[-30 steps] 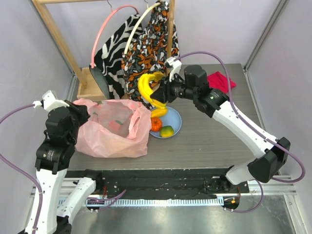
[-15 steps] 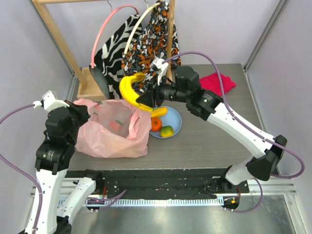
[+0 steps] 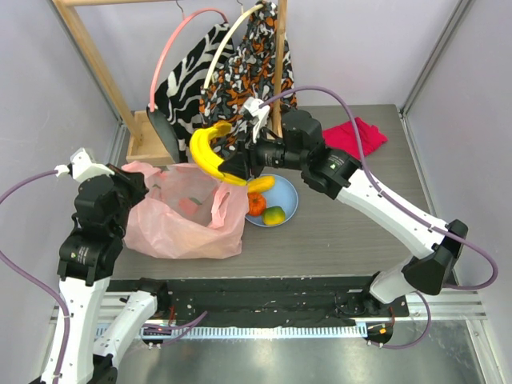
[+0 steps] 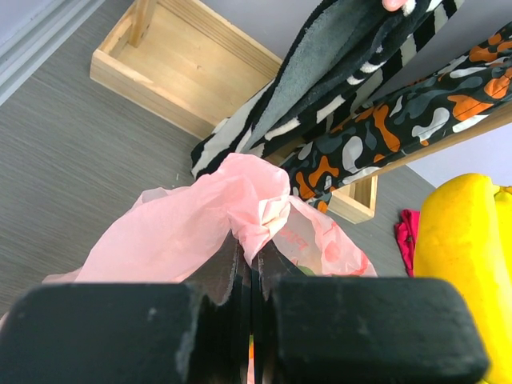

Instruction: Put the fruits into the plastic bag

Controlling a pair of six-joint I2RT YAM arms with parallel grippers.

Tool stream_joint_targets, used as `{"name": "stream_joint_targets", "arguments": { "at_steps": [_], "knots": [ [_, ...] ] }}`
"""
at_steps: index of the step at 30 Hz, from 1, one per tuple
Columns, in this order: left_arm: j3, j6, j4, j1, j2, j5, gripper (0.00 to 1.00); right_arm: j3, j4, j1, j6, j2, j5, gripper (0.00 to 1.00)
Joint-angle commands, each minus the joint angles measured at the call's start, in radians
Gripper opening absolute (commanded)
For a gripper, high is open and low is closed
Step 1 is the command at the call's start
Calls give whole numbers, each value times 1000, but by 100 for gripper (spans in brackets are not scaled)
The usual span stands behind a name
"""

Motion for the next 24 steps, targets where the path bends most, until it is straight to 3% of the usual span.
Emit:
{"name": "stream_joint_targets", "arguments": {
  "at_steps": [1, 24],
  "knots": [
    [7, -12, 48, 6, 7, 4, 0, 68, 34, 27, -30, 10, -5, 1],
    [10, -12, 63, 6, 31, 13, 0, 134, -83, 133, -128, 126, -48, 1]
  ]
}}
